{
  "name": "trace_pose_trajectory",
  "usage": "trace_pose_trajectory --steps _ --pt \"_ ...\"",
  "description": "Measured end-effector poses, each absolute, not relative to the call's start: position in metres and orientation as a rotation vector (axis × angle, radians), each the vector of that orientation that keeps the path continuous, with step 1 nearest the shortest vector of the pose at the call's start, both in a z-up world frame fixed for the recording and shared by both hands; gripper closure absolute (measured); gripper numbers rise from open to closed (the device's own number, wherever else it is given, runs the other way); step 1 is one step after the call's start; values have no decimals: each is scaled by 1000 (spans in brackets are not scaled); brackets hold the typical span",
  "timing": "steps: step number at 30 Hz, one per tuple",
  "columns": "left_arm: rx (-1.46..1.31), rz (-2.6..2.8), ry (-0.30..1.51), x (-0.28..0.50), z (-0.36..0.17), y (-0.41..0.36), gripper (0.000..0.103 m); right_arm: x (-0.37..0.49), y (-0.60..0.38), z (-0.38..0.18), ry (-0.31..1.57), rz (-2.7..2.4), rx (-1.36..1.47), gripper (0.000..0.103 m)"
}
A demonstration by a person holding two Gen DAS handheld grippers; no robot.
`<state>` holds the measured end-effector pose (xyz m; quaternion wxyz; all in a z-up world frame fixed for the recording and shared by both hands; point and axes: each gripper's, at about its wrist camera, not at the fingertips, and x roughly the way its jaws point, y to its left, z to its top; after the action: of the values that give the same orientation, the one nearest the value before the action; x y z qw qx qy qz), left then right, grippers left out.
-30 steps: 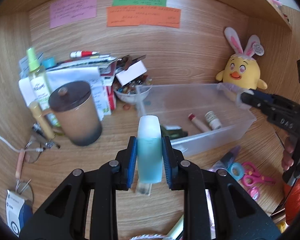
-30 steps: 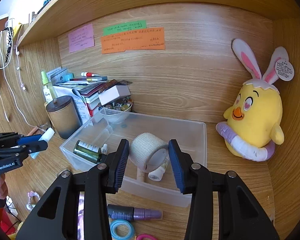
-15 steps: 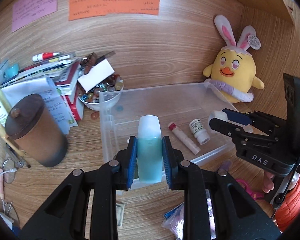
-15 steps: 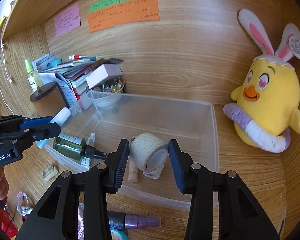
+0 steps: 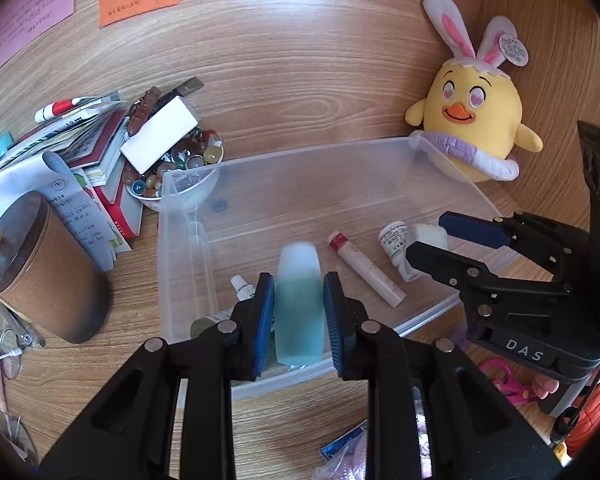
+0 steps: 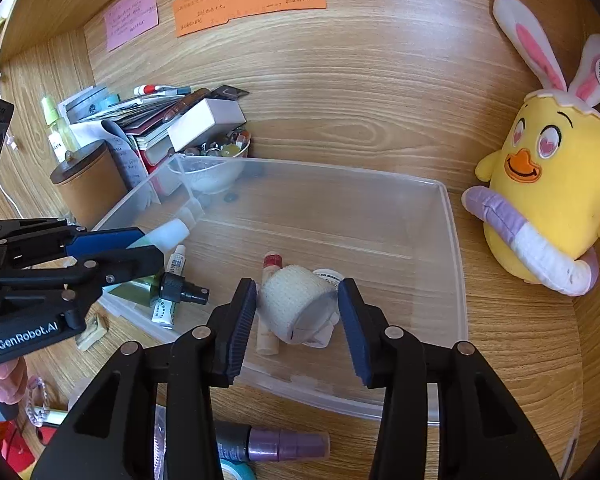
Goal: Organize objects
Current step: 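Carry the tape roll and blue-green tube into the clear box and release both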
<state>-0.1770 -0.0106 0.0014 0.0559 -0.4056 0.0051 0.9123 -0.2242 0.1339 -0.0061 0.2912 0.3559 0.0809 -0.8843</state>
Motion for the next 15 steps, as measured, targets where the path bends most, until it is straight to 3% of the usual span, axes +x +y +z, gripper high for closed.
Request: trace_pose_trajectory --steps 3,7,15 --pt "-1217 2774 41 -175 3 -8 78 -224 136 -5 206 -2357 950 52" --pt "-1193 2790 53 -170 9 -9 74 -220 138 0 204 -2353 933 51" --pt "-1073 2892 70 -145 31 -17 47 -200 145 22 207 -2364 842 40"
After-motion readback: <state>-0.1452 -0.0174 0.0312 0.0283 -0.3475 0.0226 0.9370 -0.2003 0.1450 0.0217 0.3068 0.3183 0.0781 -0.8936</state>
